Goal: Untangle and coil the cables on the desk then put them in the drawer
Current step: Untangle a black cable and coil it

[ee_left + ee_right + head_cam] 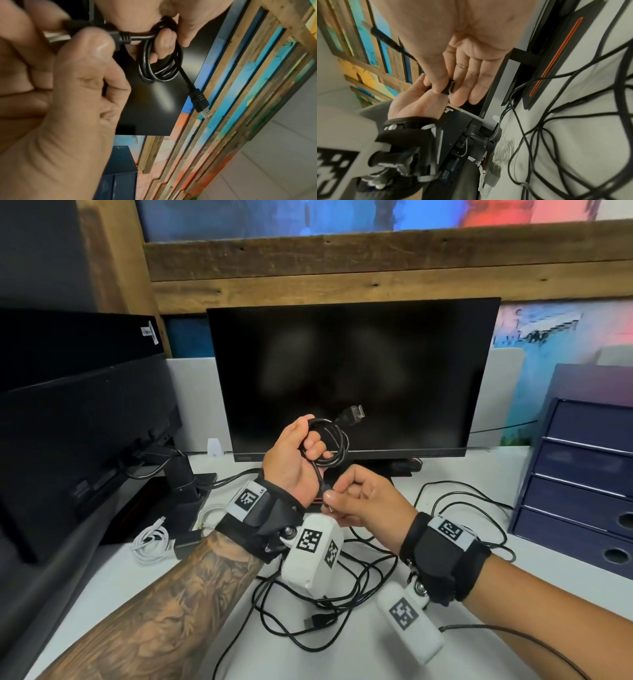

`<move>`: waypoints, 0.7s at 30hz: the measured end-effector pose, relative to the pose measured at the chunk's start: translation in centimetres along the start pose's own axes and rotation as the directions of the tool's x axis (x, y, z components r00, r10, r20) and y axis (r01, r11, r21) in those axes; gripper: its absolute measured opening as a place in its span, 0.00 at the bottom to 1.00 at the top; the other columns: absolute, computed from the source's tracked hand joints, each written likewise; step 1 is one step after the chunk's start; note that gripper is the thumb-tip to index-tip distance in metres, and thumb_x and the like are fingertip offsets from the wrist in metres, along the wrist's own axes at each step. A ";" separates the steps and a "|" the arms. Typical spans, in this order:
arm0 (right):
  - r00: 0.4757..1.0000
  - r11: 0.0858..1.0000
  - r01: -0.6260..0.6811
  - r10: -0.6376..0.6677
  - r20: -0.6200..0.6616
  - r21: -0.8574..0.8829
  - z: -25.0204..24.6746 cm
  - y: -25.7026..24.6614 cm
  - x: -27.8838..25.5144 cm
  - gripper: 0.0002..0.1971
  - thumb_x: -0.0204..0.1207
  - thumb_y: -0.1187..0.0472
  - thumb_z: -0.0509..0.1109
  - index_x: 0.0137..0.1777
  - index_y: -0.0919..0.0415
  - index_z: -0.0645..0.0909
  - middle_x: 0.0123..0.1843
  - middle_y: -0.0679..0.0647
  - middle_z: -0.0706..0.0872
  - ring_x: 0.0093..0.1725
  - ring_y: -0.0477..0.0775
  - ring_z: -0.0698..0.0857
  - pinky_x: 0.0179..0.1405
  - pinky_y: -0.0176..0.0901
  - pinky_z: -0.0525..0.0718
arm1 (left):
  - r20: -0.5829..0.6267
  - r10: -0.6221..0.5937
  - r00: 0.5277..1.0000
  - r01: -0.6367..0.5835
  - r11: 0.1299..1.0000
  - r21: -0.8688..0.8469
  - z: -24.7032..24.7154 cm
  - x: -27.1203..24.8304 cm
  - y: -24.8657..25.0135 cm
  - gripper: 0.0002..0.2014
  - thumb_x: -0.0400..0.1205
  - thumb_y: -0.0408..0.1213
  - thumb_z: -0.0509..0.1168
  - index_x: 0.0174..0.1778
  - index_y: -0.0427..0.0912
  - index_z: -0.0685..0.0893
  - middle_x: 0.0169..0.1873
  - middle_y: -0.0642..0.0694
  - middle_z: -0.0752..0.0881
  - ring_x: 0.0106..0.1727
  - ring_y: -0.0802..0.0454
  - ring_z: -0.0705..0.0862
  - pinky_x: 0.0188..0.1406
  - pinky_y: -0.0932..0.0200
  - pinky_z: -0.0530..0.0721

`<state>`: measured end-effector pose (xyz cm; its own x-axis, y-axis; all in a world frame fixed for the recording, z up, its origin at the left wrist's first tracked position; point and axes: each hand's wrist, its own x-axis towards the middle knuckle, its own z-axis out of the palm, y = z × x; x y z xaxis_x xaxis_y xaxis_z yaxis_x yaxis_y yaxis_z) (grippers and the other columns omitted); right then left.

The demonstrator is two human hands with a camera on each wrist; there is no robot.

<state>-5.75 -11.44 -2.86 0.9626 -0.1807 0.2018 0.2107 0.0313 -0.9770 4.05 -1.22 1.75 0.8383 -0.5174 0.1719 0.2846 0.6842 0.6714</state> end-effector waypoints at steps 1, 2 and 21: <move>1.000 1.000 0.001 -0.001 0.008 -0.028 -0.2 0.0 -0.1 0.08 0.79 0.71 0.73 0.49 0.65 0.75 0.40 0.65 0.89 0.36 0.57 0.89 0.39 0.44 0.91 | 0.015 0.008 1.000 -0.009 0.999 0.041 0.1 -0.1 0.0 0.08 0.91 0.37 0.56 0.56 0.39 0.79 0.27 0.49 0.67 0.25 0.58 0.66 0.31 0.61 0.72; 1.000 0.998 0.001 0.001 0.023 -0.066 -0.3 -0.1 -0.2 0.07 0.80 0.70 0.73 0.49 0.65 0.75 0.42 0.67 0.89 0.37 0.57 0.89 0.42 0.45 0.91 | 0.037 0.023 0.999 -0.027 0.993 0.115 0.2 -0.1 0.0 0.08 0.91 0.36 0.56 0.57 0.39 0.79 0.26 0.49 0.67 0.25 0.58 0.66 0.31 0.61 0.71; 0.976 0.912 0.195 -0.144 0.163 -0.360 -4.2 -4.6 0.5 0.15 0.84 0.70 0.67 0.69 0.62 0.81 0.51 0.63 0.92 0.48 0.56 0.91 0.49 0.51 0.92 | 0.241 -0.309 0.920 0.242 0.931 0.273 -0.5 -0.4 1.5 0.09 0.90 0.38 0.55 0.52 0.39 0.79 0.21 0.53 0.64 0.17 0.62 0.61 0.20 0.66 0.67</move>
<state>-6.94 -15.78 1.47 0.9368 -0.0206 0.3492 0.3188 -0.3609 -0.8764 4.42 0.26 2.29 0.5710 -0.8115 0.1241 0.3404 0.3716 0.8637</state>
